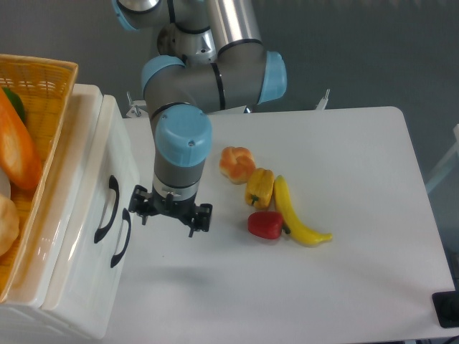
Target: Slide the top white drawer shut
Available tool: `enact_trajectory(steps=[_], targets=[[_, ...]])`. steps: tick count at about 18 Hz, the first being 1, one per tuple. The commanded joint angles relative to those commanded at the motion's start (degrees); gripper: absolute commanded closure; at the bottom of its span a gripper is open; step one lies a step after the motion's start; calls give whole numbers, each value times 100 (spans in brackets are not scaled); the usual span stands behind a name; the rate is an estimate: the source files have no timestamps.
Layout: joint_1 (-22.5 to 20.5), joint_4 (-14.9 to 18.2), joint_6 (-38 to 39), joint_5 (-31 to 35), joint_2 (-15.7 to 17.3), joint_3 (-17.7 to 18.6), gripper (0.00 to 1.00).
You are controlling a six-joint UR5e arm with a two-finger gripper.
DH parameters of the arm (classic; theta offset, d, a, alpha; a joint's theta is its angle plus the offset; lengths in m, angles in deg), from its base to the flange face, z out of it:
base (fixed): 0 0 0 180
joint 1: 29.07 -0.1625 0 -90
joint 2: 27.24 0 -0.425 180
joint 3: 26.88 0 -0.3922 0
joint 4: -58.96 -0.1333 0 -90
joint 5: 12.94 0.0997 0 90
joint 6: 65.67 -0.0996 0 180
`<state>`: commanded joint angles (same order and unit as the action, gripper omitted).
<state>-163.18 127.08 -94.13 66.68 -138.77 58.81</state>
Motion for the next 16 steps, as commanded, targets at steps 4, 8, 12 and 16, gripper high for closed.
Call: enact_trajectory(steps=[4, 8, 12, 16], targets=[[-299, 44, -869, 508, 26, -106, 0], [-712, 0, -1528, 633, 132, -114, 0], [-1178, 0, -2986, 940, 351, -150, 0], [-1696, 61, -3963, 993, 588, -158, 0]])
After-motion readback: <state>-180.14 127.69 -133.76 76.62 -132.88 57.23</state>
